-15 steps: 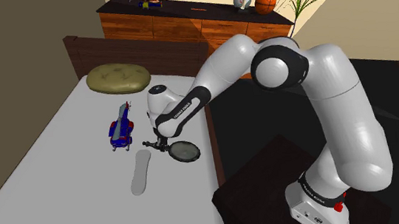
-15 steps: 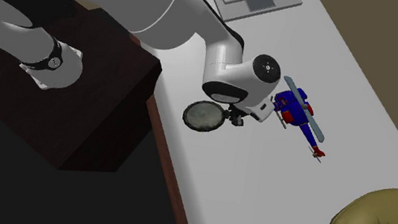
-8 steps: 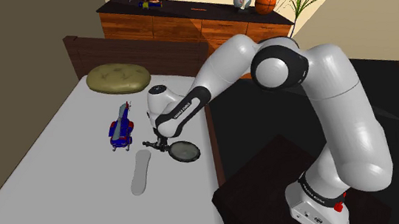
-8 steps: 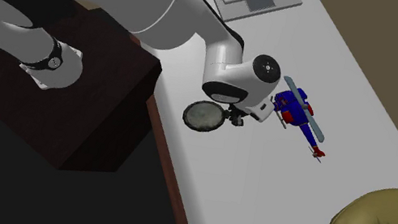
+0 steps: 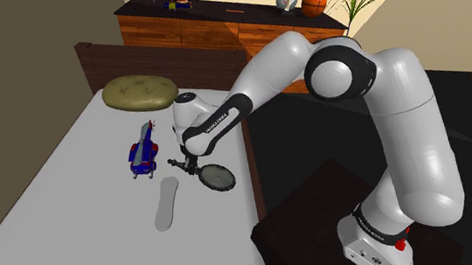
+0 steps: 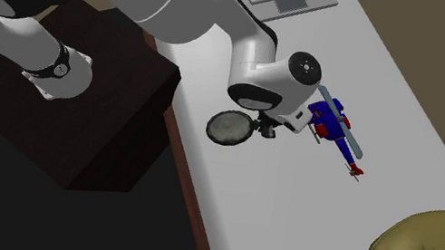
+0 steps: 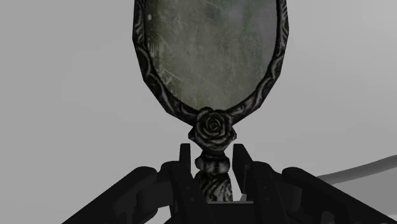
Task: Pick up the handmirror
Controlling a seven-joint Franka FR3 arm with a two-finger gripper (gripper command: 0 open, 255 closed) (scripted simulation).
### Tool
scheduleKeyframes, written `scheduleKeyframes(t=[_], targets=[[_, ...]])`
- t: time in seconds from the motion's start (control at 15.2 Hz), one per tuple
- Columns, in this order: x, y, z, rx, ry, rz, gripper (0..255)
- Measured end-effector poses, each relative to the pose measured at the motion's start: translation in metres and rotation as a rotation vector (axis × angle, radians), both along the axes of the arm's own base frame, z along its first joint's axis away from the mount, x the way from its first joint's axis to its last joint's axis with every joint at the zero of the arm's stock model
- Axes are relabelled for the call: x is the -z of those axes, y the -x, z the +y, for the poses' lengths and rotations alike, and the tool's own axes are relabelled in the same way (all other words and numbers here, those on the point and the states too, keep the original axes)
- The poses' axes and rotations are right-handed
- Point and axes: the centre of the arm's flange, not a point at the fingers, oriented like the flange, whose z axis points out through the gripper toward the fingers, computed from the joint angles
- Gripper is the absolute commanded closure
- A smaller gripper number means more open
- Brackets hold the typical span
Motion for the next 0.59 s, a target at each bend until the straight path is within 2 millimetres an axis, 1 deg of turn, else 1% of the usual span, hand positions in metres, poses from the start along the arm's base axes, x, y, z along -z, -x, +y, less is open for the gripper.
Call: scheduleKeyframes(t=[0.59], targets=[[-0.045,0.0,-0.001,0.0,0.0,0.0,255]])
